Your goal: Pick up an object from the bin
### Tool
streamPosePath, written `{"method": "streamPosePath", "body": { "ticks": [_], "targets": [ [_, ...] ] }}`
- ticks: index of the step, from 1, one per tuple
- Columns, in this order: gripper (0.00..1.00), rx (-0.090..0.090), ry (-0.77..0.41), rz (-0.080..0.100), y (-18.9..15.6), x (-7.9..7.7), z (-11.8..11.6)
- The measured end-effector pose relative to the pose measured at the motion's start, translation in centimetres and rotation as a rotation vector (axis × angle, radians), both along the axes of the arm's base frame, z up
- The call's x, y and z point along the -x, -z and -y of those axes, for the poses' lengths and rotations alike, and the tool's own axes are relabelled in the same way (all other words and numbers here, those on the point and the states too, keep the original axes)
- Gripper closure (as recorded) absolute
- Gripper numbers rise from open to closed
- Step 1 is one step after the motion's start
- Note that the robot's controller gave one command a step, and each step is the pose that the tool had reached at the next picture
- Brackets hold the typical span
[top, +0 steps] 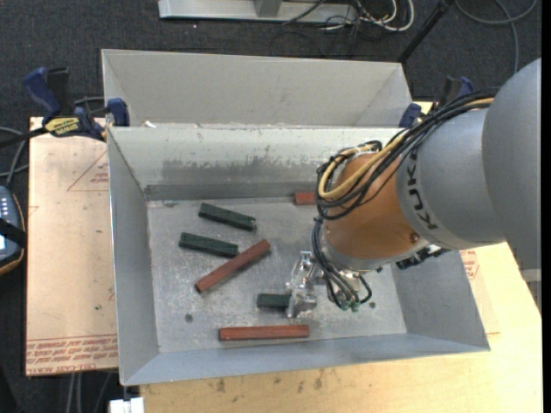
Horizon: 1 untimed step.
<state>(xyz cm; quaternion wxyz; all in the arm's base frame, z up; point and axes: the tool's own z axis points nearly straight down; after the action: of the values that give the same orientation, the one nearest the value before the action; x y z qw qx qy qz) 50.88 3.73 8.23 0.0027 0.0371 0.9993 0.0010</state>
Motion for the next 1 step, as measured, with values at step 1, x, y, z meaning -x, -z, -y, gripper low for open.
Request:
{"method": "streamPosePath", "body": {
  "ticks": [1],
  "targets": [
    [1.00, 0.000, 0.000, 0.000, 0.00, 0.00, 0.00]
  ]
}}
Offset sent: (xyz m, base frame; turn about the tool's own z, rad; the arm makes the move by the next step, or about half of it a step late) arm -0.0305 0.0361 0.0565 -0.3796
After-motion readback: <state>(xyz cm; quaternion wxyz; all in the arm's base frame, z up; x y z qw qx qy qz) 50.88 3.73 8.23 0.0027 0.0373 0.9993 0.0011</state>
